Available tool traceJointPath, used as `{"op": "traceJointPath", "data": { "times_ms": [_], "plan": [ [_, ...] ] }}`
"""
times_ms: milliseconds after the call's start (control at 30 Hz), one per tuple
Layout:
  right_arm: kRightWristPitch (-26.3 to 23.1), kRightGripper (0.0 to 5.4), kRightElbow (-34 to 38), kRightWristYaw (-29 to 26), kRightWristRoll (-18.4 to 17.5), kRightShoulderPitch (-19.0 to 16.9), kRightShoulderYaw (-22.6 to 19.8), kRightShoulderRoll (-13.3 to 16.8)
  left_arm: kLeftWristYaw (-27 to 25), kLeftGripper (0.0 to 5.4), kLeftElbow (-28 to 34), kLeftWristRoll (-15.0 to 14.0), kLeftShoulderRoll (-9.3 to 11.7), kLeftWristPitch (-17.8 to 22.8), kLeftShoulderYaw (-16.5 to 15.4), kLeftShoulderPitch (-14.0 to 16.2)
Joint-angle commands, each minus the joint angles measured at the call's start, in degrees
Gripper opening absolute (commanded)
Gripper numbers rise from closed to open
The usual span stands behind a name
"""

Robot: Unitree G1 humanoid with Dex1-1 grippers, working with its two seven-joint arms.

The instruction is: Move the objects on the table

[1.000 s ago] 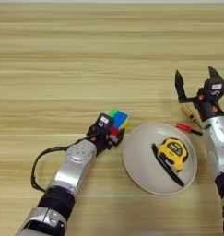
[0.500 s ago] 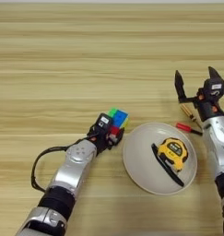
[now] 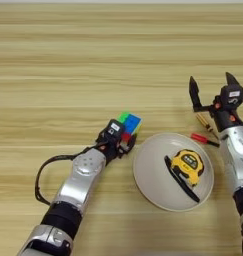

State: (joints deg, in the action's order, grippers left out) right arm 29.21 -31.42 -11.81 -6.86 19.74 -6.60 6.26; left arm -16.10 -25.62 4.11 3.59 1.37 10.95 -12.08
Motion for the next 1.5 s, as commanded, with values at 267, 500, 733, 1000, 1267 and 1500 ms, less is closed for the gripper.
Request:
{"op": "traceJointPath", "data": {
  "times_ms": [267,500,733,1000,1267,1500],
  "plan": [
    [-0.7,5.40,-1.3,0.2,0.4,0.4,0.2,-0.1,-3.6,3.27,9.9,-0.7,0.3,2.3,2.2,3.2],
    [-0.4,5.40,-1.8,0.5,0.6,0.6,0.3,-0.2,-9.3,3.27,17.7,-1.5,1.5,4.4,5.7,6.5],
    [-0.2,5.40,-1.7,0.5,0.6,0.6,0.4,-0.3,-11.9,3.27,21.0,-1.8,2.6,5.8,7.5,8.3],
    [-0.3,5.40,-1.3,0.5,0.7,0.5,0.4,-0.4,-13.2,3.27,22.3,-1.7,3.5,6.6,9.2,9.8],
    [-0.3,5.40,-0.8,0.7,0.8,0.3,0.6,-0.6,-13.4,3.27,18.8,-1.6,3.7,7.6,9.7,10.4],
    [-0.3,5.40,-0.6,0.8,1.0,0.2,0.6,-0.7,-13.5,3.27,15.2,-1.8,3.5,7.2,9.4,9.8]
  ]
}}
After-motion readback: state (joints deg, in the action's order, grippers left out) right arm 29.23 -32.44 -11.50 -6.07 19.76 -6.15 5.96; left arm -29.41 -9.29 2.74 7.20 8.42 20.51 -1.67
